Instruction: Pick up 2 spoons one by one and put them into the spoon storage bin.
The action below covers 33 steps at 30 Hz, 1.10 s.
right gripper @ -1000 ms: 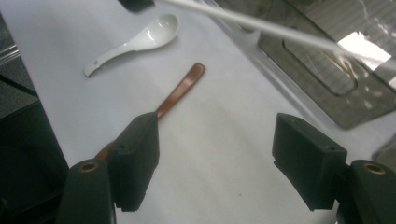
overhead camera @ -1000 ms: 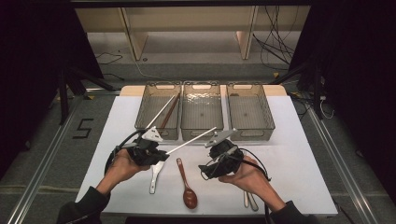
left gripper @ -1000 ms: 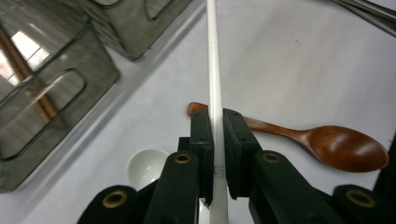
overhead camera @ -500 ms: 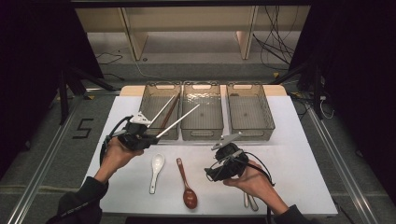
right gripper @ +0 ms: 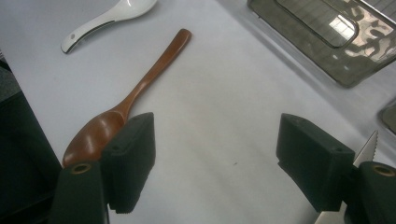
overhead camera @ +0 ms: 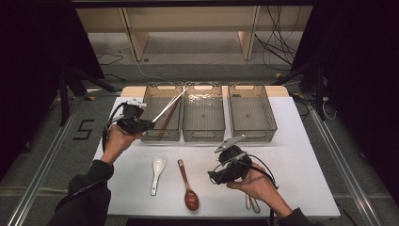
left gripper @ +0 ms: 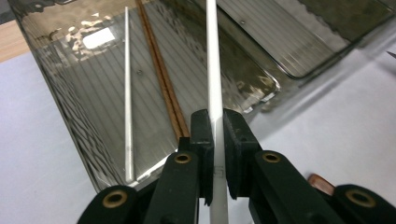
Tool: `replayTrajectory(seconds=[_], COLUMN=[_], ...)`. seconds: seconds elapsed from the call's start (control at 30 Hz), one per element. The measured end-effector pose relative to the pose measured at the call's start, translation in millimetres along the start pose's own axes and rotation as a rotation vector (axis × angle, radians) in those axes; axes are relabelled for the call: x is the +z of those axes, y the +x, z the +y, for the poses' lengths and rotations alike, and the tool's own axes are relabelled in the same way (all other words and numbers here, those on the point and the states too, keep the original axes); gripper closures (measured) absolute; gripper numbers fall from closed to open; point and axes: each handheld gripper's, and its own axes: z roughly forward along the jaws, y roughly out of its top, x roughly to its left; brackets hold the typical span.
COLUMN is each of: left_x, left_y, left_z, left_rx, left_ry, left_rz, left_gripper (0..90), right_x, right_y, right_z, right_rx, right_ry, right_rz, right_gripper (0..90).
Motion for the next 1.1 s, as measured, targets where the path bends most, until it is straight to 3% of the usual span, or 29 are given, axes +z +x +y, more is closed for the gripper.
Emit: replayTrajectory(seconds=[0.27,0.53,0.87,1.1], left_x=[19.5,33.8,49.9,59.5], left_y=[20.6,31.8,32.6,30.5], left_z=[10.3,15.6,15.7,17.3], left_rx=[-0.084,-0.130,-0.135,-0.115], left_ry=[0.015,0.048,0.092,0.129], left_rz=[0.038,0.064,0.088,0.102], left_gripper=[83.0,82.9,82.7,82.3], right_x=[0.2,0.2,0.6,0.4], right_y=[-0.2,-0.4,-0.8,-1.7], right_z=[-1.2,-1.8,-2.2,-2.7], right_rx=[0.001,0.006,0.002,-0.004], right_ry=[0.006,0.012,0.017,0.010], right_rz=[0.003,0.009,0.013,0.013], right_gripper=[29.2,29.3,29.3,29.3])
